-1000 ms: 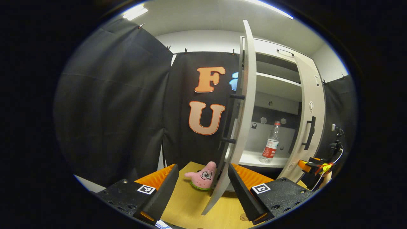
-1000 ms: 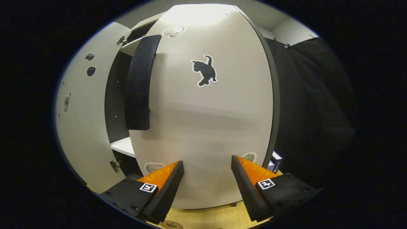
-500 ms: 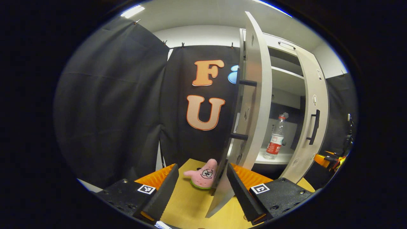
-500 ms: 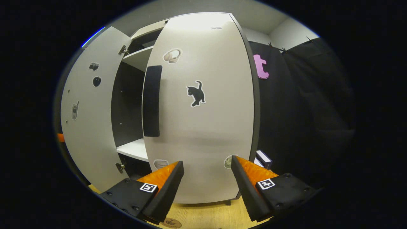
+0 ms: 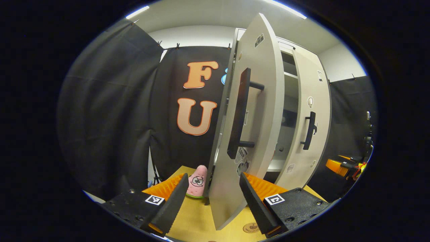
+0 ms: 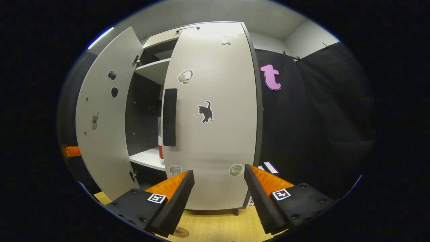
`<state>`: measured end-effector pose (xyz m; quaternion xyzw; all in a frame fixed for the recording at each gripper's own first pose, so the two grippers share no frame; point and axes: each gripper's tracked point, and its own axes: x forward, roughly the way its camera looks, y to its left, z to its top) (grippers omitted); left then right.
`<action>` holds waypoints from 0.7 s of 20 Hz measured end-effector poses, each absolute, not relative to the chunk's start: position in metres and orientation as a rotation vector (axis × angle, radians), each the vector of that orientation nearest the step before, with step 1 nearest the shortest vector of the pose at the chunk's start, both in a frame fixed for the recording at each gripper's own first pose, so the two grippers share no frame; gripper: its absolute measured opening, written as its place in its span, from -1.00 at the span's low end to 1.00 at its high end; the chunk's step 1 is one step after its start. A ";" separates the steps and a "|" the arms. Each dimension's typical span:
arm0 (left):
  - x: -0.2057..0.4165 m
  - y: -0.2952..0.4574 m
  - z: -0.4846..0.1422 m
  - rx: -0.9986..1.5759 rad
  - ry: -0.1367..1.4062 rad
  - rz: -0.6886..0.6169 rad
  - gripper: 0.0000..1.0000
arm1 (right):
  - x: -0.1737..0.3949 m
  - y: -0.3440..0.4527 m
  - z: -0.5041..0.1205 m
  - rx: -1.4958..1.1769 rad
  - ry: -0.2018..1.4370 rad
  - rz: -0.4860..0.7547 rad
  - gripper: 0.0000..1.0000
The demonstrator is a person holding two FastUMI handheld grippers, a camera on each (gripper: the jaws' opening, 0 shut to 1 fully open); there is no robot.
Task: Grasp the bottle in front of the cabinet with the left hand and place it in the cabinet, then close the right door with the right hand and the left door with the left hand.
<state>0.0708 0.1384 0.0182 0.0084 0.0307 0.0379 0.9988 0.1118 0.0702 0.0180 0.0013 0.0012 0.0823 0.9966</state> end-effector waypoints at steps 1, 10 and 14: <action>0.073 0.131 0.017 0.024 0.063 0.067 0.87 | 0.108 0.067 0.019 0.002 0.004 0.164 0.97; 0.100 0.078 0.002 0.005 0.074 0.014 0.87 | 0.083 0.043 0.023 0.019 0.005 0.140 0.97; 0.129 0.062 -0.008 -0.002 0.088 -0.010 0.87 | 0.082 0.028 0.022 0.028 0.001 0.111 0.97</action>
